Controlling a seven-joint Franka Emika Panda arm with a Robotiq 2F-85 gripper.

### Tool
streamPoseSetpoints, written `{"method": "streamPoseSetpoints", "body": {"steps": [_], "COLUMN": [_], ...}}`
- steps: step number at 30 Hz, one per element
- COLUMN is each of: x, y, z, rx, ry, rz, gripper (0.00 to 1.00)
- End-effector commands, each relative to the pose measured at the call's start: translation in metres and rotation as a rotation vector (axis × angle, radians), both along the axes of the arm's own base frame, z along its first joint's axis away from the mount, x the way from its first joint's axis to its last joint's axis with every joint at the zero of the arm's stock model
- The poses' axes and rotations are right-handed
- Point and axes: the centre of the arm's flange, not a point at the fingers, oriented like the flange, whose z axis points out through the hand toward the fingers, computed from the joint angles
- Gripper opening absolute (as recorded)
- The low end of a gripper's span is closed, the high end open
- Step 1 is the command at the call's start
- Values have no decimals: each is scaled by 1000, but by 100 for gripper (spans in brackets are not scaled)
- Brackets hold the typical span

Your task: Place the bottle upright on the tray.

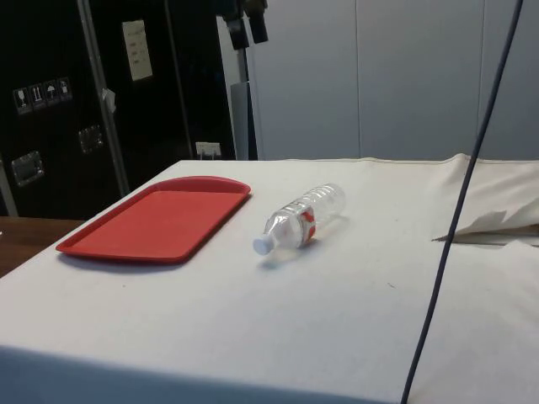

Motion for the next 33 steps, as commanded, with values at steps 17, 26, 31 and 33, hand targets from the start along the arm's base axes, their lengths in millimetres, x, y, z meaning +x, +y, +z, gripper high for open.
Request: {"method": "streamPoseSetpoints", "body": {"steps": [17, 26, 31, 33], "x": [-34, -46, -48, -49], "y": [12, 3, -1, -4], "z": [5, 6, 6, 6], "rx": [-24, -52, -63, -69], "ry": [-7, -5, -3, -2], "rz": [30, 43, 50, 53], "gripper": [100, 100, 100, 100]}}
